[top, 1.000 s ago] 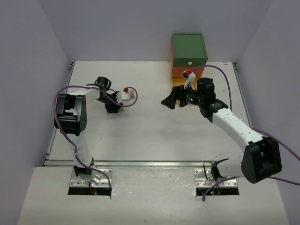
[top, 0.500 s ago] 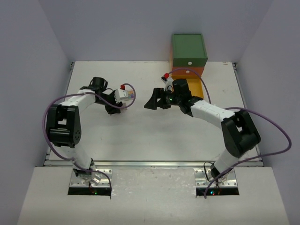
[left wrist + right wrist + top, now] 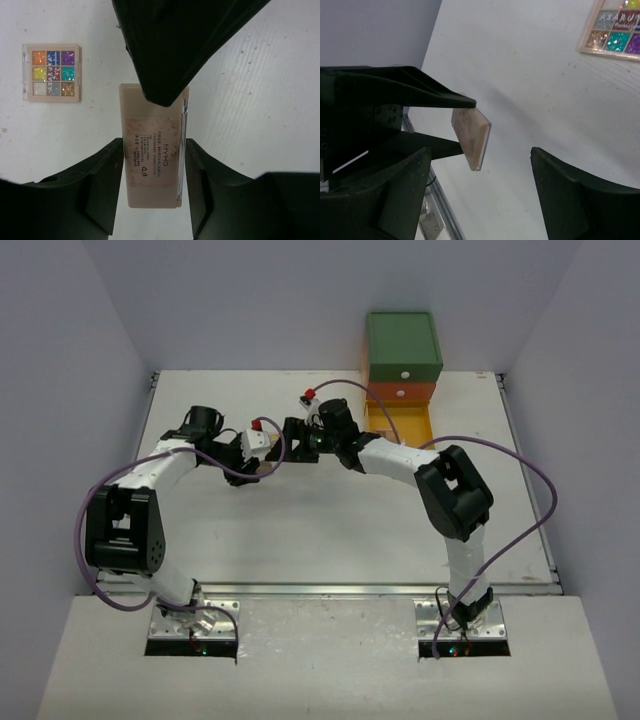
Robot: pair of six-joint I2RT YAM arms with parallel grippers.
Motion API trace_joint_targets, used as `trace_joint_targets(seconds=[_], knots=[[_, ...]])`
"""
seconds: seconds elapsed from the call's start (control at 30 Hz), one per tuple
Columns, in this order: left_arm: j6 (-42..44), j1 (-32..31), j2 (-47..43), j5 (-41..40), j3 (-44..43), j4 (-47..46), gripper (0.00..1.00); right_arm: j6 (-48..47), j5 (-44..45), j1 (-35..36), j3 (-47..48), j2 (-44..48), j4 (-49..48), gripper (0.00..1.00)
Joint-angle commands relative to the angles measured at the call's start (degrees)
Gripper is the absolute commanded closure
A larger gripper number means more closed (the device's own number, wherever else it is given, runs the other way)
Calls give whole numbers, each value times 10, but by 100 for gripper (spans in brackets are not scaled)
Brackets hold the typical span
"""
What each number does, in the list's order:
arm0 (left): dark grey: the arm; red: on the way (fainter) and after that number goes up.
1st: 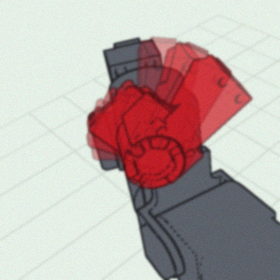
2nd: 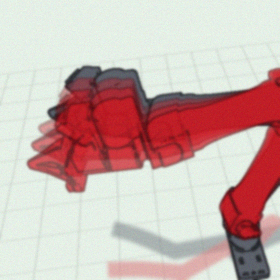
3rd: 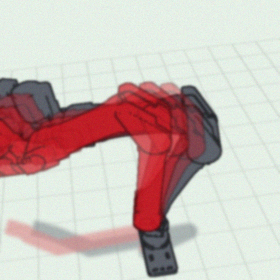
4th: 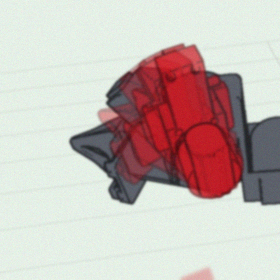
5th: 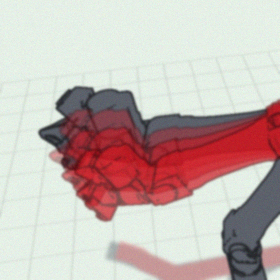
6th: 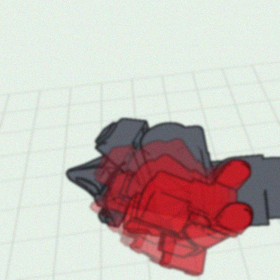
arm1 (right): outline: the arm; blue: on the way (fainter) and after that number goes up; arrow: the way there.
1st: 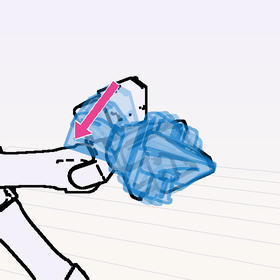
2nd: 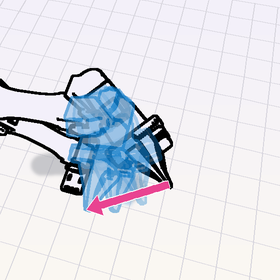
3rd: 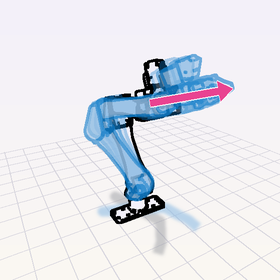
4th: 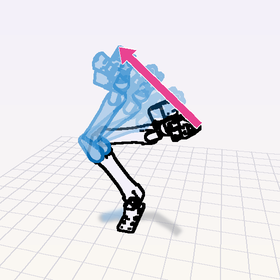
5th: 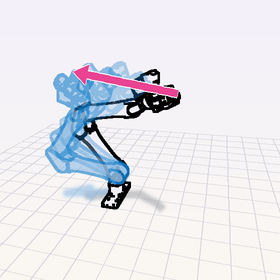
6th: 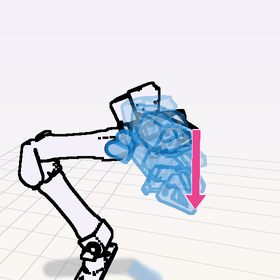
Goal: Organize the makeup
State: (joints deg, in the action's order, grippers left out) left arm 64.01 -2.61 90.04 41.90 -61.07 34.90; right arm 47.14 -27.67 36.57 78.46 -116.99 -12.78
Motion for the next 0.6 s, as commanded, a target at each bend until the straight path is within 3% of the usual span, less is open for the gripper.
trace_joint_targets(seconds=[0.0, 0.13, 0.33, 0.47, 0.57], knots=[[0, -3, -27, 37, 0, -8, 100, 42, -25, 4, 31, -25, -34, 21], [-1, -4, -29, 47, 2, -8, 100, 43, -16, 13, 49, -47, -21, 22], [-5, -3, -27, 39, 4, -14, 100, 84, -57, 17, 58, -76, -63, 39], [-7, -3, -24, 34, 3, -15, 100, 105, -70, 19, 60, -93, -89, 61], [-7, -3, -24, 31, 4, -15, 100, 107, -76, 19, 62, -97, -100, 85]])
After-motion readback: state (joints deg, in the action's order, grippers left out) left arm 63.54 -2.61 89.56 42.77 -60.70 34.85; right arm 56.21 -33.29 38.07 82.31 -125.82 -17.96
